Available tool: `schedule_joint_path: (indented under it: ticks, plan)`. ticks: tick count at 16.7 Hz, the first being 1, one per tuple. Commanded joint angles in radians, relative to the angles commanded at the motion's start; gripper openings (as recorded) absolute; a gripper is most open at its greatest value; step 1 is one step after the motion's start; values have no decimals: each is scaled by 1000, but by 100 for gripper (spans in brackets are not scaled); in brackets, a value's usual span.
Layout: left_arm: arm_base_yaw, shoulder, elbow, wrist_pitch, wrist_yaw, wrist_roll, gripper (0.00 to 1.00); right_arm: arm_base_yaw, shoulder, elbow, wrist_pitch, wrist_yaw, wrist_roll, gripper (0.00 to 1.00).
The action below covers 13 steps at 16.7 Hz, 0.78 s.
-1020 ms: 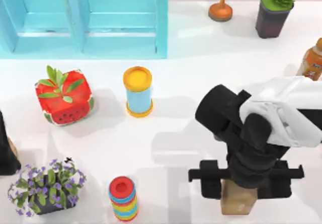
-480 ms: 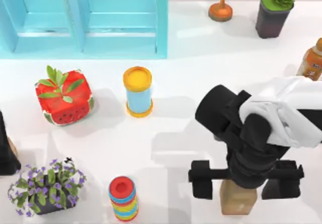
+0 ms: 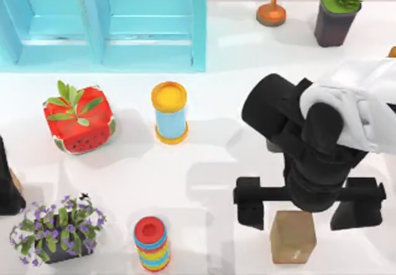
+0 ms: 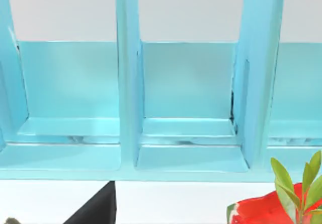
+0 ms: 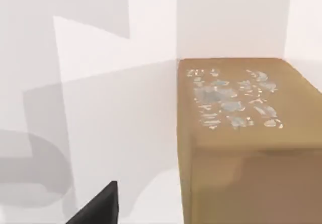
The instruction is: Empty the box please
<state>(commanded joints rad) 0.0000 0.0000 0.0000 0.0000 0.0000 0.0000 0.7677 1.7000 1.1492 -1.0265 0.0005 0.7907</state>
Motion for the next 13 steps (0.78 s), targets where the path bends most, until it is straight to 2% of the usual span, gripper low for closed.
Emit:
schedule_joint_path:
  ticks: [4, 9, 13]
  plan:
    - [0, 0, 0, 0, 0, 0, 100, 4, -44, 79, -116, 1, -11, 100]
    - [0, 0, 0, 0, 0, 0, 100, 0, -41, 81, -118, 1, -12, 100]
    - [0, 0, 0, 0, 0, 0, 100, -107, 14, 162, -158, 2, -119, 100]
